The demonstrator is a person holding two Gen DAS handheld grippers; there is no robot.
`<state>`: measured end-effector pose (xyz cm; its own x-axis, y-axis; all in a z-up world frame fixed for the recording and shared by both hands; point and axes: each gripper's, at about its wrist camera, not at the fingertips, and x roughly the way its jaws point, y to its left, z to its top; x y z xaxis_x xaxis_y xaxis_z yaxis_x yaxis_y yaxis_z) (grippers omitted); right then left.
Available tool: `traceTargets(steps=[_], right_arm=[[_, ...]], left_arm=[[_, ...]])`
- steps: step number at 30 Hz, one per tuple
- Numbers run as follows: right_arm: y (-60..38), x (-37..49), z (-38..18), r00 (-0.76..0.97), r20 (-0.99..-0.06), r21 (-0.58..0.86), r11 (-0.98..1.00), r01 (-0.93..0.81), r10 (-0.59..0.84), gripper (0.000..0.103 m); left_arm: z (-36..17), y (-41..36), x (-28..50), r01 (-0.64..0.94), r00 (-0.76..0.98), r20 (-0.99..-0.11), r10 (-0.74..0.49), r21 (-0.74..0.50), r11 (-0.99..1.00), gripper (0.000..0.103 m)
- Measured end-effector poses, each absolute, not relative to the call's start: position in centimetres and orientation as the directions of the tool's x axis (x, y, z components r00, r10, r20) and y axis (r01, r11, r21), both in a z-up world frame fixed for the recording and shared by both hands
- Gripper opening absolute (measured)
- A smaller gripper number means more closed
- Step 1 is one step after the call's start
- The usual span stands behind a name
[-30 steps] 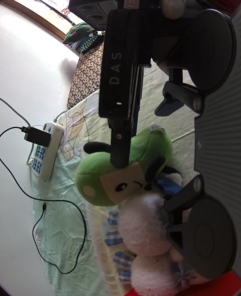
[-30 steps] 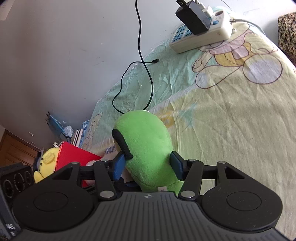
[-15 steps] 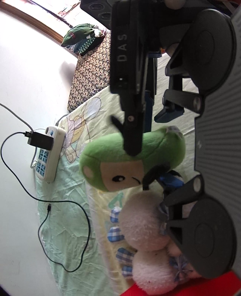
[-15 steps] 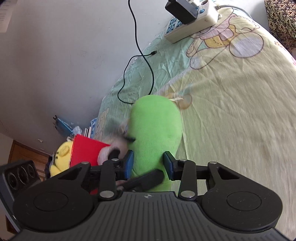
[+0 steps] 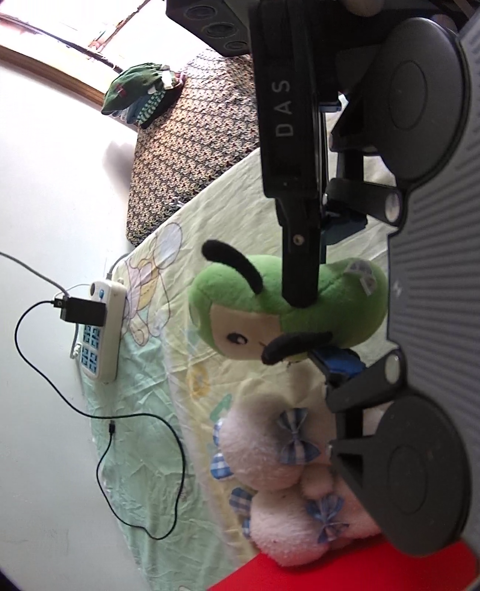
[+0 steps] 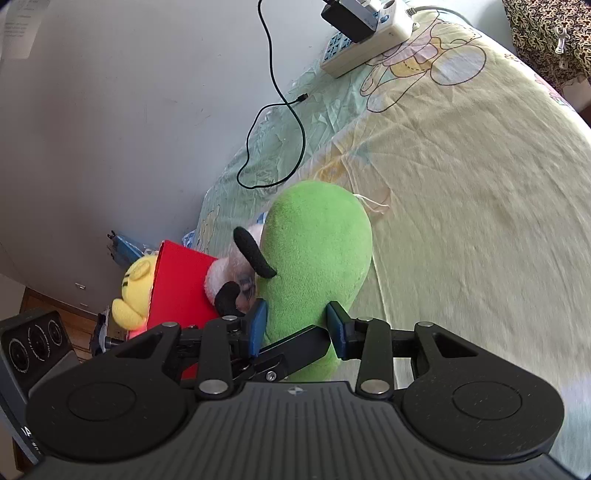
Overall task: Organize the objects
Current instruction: 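Grasp the green bean plush with the right gripper and lift it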
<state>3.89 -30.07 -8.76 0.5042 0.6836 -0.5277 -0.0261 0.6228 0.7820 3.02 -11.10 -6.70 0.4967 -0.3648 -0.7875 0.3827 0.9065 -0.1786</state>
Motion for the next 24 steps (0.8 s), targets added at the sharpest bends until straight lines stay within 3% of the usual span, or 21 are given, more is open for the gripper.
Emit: traceTargets(steps=[8, 16, 24], right_arm=[[-28.8, 1.8, -4.6, 0.569, -0.465, 0.748, 0.645, -0.157, 0.678, 0.04], [-25.8, 1.0, -0.8, 0.594, -0.346, 0.736, 0.603, -0.307, 0.726, 0.04], [-19.9, 0.8, 1.4, 0.571, -0.285, 0.715, 0.568, -0.407, 0.77, 0.04]], left_arm=[[-4.6, -10.5, -0.4, 0.4, 0.539, -0.757, -0.369, -0.156, 0.903, 0.056], [0.1, -8.3, -3.6, 0.368, 0.677, -0.652, -0.341, -0.101, 0.924, 0.056], [2.9, -2.9, -6.0, 0.289, 0.775, -0.568, -0.276, -0.069, 0.955, 0.056]])
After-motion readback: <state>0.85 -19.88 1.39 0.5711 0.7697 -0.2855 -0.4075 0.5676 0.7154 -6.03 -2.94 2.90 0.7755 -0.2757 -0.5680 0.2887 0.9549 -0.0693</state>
